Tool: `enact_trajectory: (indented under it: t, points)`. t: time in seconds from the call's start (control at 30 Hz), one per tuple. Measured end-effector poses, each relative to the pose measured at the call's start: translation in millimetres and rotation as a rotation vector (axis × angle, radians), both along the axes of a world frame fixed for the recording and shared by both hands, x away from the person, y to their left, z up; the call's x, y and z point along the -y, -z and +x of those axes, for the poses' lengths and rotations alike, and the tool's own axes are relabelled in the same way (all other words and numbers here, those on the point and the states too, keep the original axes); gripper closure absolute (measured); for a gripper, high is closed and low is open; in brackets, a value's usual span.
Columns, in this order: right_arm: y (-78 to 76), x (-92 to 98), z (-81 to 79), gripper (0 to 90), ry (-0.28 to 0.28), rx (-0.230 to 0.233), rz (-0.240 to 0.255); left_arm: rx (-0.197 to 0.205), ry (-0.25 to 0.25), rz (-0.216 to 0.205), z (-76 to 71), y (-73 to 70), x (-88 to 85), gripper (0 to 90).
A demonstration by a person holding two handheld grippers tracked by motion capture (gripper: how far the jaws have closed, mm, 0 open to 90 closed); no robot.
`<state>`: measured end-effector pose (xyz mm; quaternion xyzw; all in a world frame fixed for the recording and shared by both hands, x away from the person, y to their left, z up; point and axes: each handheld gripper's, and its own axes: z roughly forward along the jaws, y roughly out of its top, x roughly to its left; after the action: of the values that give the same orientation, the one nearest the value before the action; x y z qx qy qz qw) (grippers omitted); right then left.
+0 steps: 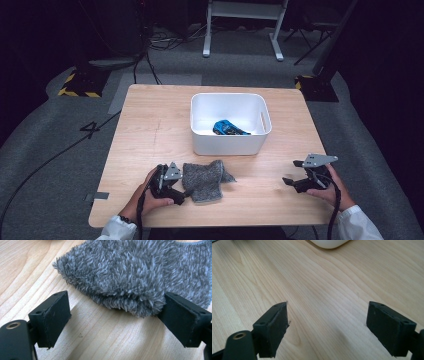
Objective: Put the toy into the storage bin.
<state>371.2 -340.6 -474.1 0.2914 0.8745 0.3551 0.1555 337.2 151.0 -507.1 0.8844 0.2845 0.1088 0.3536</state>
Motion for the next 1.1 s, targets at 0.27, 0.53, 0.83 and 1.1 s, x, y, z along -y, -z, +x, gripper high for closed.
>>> enact_trajectory:
  t: [0.27, 0.53, 0.83, 1.1]
  points:
    - [16.3, 20.9, -7.0, 17.5, 0.039, -0.037, 0.040, 0.000, 0.000, -0.001, 0.0, 0.0, 0.0, 11.9]
    - [33.2, 36.2, -16.6, 16.3, 0.102, -0.014, 0.069, 0.000, 0.001, 0.000, 0.1, 0.0, 0.0, 11.9]
    - [33.4, 37.2, -17.6, 15.6, 0.120, -0.012, 0.067, 0.001, 0.008, 0.003, 1.0, -0.1, -0.2, 11.6]
    - [33.5, 37.1, -17.4, 15.6, 0.120, -0.011, 0.067, 0.001, 0.010, 0.003, 1.1, 0.0, -0.2, 11.6]
